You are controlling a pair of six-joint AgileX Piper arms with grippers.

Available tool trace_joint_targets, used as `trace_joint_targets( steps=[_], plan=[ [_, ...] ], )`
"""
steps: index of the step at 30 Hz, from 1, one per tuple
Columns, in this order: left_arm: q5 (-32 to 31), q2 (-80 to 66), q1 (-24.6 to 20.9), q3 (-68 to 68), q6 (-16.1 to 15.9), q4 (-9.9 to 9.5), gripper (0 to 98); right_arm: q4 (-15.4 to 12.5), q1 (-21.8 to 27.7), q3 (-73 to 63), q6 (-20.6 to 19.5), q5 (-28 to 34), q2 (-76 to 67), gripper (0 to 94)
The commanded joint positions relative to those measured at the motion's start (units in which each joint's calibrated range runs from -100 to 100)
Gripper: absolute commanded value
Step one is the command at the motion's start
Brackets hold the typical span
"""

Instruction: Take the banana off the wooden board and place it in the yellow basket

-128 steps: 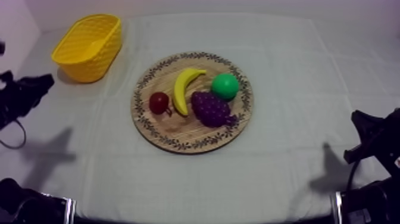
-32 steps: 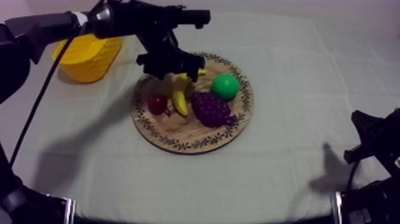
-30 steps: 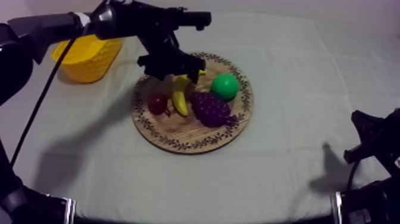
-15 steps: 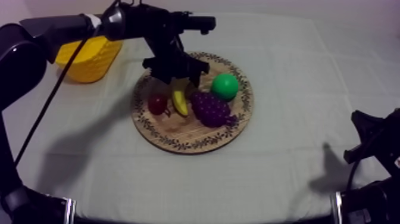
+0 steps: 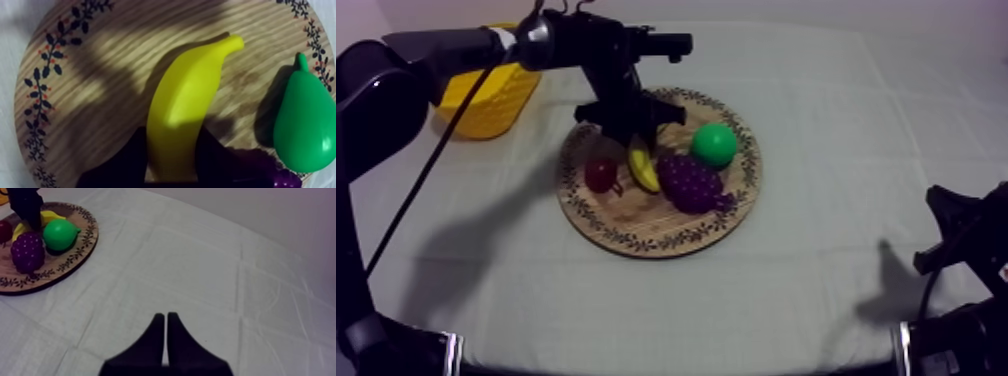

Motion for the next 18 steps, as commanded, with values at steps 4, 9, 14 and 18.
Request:
trace_joint_targets(
  steps=[4, 9, 14, 18],
  plan=[
    [0.1, 0.0, 0.0, 0.0, -0.2, -0.03, 25.4, 0.0, 0.0, 0.0, 0.0, 0.0, 0.0, 0.2],
    [0.3, -2.5, 0.4, 0.0, -0.4, -0.57, 24.6, 0.0, 0.0, 0.0, 0.0, 0.0, 0.0, 0.2],
    [2.7, -9.2, 0.5, -1.1, 0.1, -2.12, 24.1, 0.0, 0.0, 0.0, 0.0, 0.0, 0.0, 0.2],
    [3.4, -17.0, -0.4, -0.5, -0.3, -2.99, 24.0, 0.0, 0.0, 0.0, 0.0, 0.0, 0.0, 0.2]
  ],
)
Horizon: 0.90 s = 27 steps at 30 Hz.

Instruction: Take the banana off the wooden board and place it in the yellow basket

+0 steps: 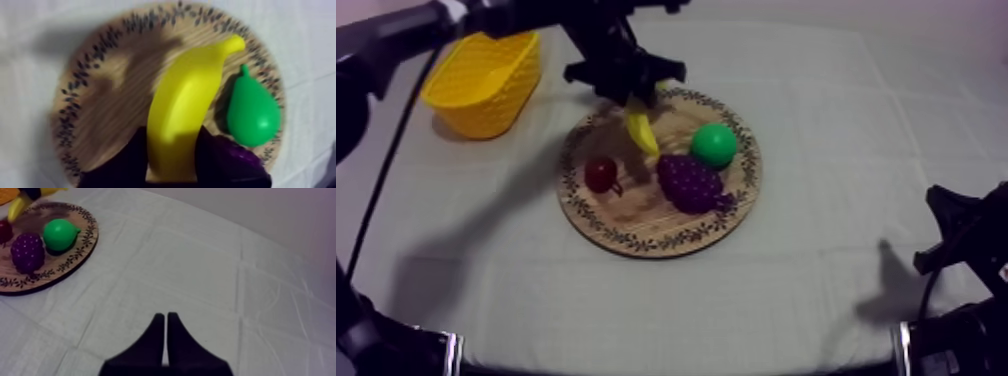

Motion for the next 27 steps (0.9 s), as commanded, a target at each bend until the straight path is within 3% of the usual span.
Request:
trace_joint_targets(
  steps=[1, 7, 12, 19, 27],
  plan=[
    [-0.1, -6.5, -0.7, 0.6, -0.3, -0.47, 24.0, 0.0, 0.0, 0.0, 0.0, 0.0, 0.0, 0.2],
    [-0.4, -17.0, -5.8, 1.7, -2.8, -1.6, 23.9, 0.0, 0.0, 0.0, 0.0, 0.0, 0.0, 0.2],
    [-1.2, -20.3, -12.2, 1.0, -6.0, -1.2, 23.8, 0.0, 0.0, 0.0, 0.0, 0.0, 0.0, 0.2],
    [-3.8, -18.1, -19.6, 1.7, -10.1, -0.41, 23.7, 0.0, 0.0, 0.0, 0.0, 0.0, 0.0, 0.2],
    [-8.3, -11.3, -23.4, 2.8, -12.7, -0.16, 23.8, 0.0, 0.0, 0.0, 0.0, 0.0, 0.0, 0.2]
  ],
)
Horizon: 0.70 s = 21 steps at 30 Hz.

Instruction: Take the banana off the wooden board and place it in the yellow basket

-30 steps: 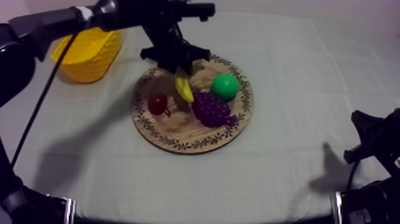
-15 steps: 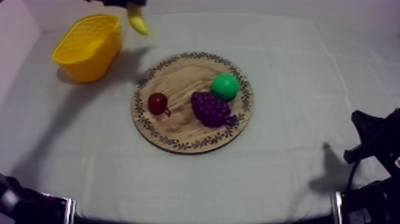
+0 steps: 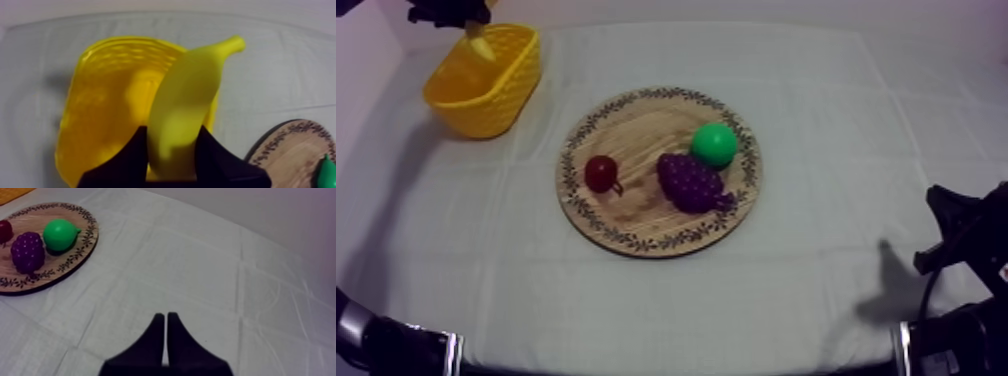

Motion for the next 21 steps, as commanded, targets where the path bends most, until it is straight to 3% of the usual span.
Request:
trace_joint_targets(
  steps=[1, 21],
  plan=[
    [-0.5, 1.9, -0.6, -0.5, -0.3, -0.07, 23.8, 0.0, 0.0, 0.0, 0.0, 0.0, 0.0, 0.2],
    [-4.6, 16.0, -1.9, -4.5, -1.6, 0.64, 23.7, 0.0, 0.0, 0.0, 0.0, 0.0, 0.0, 0.2]
  ],
)
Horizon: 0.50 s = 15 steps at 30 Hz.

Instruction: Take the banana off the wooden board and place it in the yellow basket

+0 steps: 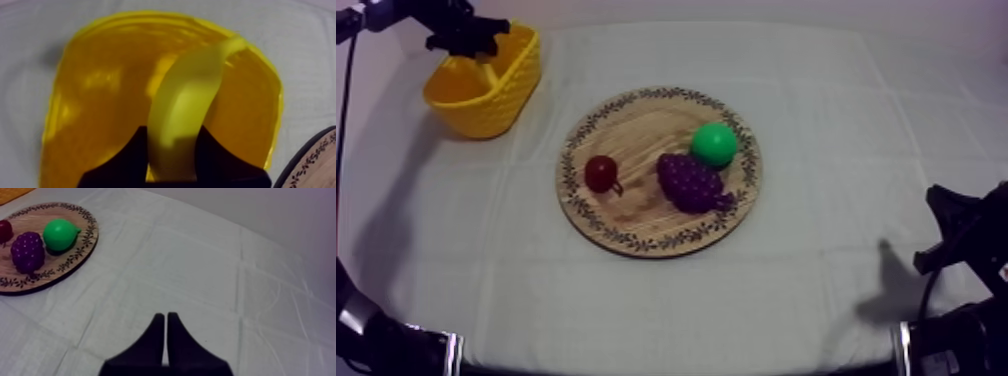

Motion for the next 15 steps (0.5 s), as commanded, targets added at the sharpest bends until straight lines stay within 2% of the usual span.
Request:
trace_joint_targets(
  steps=[1, 15],
  plan=[
    [-0.7, 1.1, -0.2, 0.4, -0.2, 0.3, 23.7, 0.0, 0.0, 0.0, 0.0, 0.0, 0.0, 0.2],
    [-3.4, 5.3, -0.9, 1.7, -1.2, 1.48, 24.4, 0.0, 0.0, 0.0, 0.0, 0.0, 0.0, 0.2]
  ],
)
